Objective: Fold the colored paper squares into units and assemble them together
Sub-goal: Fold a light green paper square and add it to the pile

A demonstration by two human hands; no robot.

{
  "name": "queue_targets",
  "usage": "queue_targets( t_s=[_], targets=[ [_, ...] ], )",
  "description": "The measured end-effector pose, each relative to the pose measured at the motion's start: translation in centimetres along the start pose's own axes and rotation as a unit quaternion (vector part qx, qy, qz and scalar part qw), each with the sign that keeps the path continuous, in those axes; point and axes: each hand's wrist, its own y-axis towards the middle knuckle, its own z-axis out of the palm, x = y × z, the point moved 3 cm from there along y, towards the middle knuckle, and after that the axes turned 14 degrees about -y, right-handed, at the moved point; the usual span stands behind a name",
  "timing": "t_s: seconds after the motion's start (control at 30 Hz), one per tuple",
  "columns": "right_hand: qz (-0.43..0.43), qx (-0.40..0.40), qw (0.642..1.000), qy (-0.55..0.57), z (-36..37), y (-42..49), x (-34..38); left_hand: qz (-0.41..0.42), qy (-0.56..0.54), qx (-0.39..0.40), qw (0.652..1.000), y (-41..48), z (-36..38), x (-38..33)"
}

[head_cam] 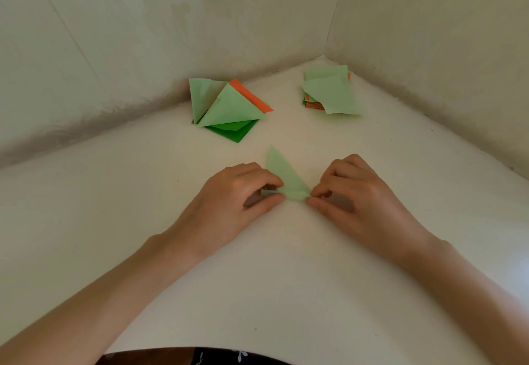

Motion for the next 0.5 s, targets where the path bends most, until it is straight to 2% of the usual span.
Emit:
queue_targets(
  t_s=[0.1,0.2,0.5],
  targets=[
    [0.083,0.031,0.996,0.032,0.15,-0.04,-0.21,-0.045,-0.033,-0.051,0.997,0.19,-0.49,0.12],
    [0.118,0.04,0.992,0.011,0.53,0.05,-0.06,-0.095,-0.051,-0.095,0.99,0.39,-0.58,0.57],
    [0.125,0.021,0.986,-0.106,0.9,0.5,0.38,-0.04,0.076,-0.056,0.995,0.49,0.05,0.91]
  ],
)
